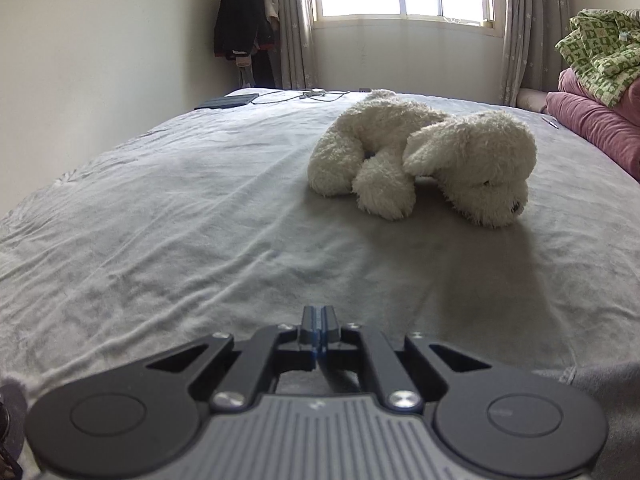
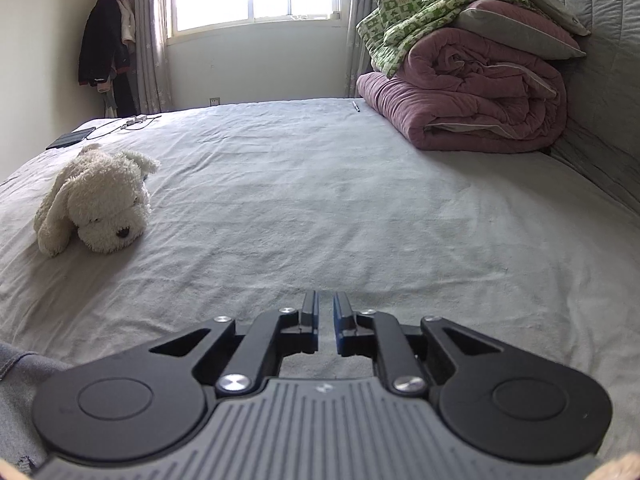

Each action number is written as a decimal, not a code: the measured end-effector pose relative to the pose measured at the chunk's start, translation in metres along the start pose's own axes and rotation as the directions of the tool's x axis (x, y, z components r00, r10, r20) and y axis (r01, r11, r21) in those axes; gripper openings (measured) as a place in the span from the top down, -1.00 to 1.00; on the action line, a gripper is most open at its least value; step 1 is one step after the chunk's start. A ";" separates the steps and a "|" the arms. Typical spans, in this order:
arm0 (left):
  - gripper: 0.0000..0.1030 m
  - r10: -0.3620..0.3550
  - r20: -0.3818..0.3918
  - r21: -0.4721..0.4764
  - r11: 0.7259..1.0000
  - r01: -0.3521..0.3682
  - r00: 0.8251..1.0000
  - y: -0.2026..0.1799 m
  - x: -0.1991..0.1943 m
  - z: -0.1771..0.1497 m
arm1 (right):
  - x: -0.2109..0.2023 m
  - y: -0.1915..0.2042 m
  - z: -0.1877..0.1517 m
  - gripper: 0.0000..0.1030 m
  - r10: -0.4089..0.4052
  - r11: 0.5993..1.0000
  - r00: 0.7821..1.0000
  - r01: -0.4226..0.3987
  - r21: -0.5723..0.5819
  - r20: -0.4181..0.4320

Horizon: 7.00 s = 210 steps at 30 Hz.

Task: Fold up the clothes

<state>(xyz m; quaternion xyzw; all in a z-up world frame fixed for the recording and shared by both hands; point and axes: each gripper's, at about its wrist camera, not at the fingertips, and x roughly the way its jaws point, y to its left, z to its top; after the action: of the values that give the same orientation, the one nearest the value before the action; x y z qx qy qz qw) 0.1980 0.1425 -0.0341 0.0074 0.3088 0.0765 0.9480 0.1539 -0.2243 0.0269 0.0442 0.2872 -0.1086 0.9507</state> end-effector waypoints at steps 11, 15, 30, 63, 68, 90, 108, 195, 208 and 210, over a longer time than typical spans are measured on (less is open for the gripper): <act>0.40 -0.136 -0.112 -0.077 0.989 0.128 0.984 0.024 0.012 -0.004 | 0.003 -0.016 -0.017 -0.10 -0.053 0.991 0.990 0.035 -0.132 -0.131; 0.29 -0.210 -0.161 -0.123 0.974 0.192 0.964 0.024 0.012 -0.001 | 0.013 -0.032 -0.030 -0.10 -0.064 0.995 0.975 0.047 -0.084 -0.213; 0.94 -0.061 -0.065 0.018 0.998 0.062 0.996 -0.005 -0.009 0.006 | 0.011 -0.007 -0.023 0.92 -0.178 0.968 0.981 0.162 -0.190 -0.071; 0.20 -0.019 -0.069 -0.101 0.995 0.012 0.997 0.016 0.004 0.007 | 0.024 0.005 -0.002 0.08 -0.155 0.986 0.987 0.152 -0.068 -0.039; 0.08 -0.076 -0.118 -0.145 0.988 0.059 0.990 0.022 -0.031 0.003 | -0.018 -0.001 -0.006 0.08 -0.126 0.992 0.991 0.125 -0.017 -0.053; -0.13 -0.340 -0.257 -0.201 0.935 0.294 0.905 -0.005 -0.146 -0.072 | -0.130 -0.007 -0.084 -0.07 0.056 0.985 0.981 -0.024 0.170 -0.187; -0.08 -0.622 -0.417 -0.214 0.776 0.594 0.663 -0.039 -0.155 -0.112 | -0.142 -0.019 -0.110 -0.16 0.227 0.959 0.938 -0.167 0.231 -0.262; 0.75 -0.747 -0.220 -0.270 0.664 0.697 0.627 -0.092 -0.141 -0.100 | -0.144 0.066 -0.144 -0.26 0.375 0.924 0.900 -0.383 0.005 -0.224; 0.79 -0.722 -0.207 -0.234 0.691 0.683 0.660 -0.052 -0.162 -0.082 | -0.147 0.039 -0.138 0.82 0.184 0.977 0.971 -0.198 -0.079 -0.155; 0.79 -0.711 -0.219 -0.212 0.703 0.679 0.668 -0.045 -0.167 -0.081 | -0.155 0.029 -0.137 0.83 0.162 0.981 0.977 -0.175 -0.086 -0.136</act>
<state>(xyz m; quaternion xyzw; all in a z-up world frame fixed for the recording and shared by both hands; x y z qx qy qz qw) 0.0234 0.0705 -0.0050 -0.1754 0.4161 -0.2731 0.8494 -0.0388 -0.1484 -0.0005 0.0289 0.3479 -0.0103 0.9370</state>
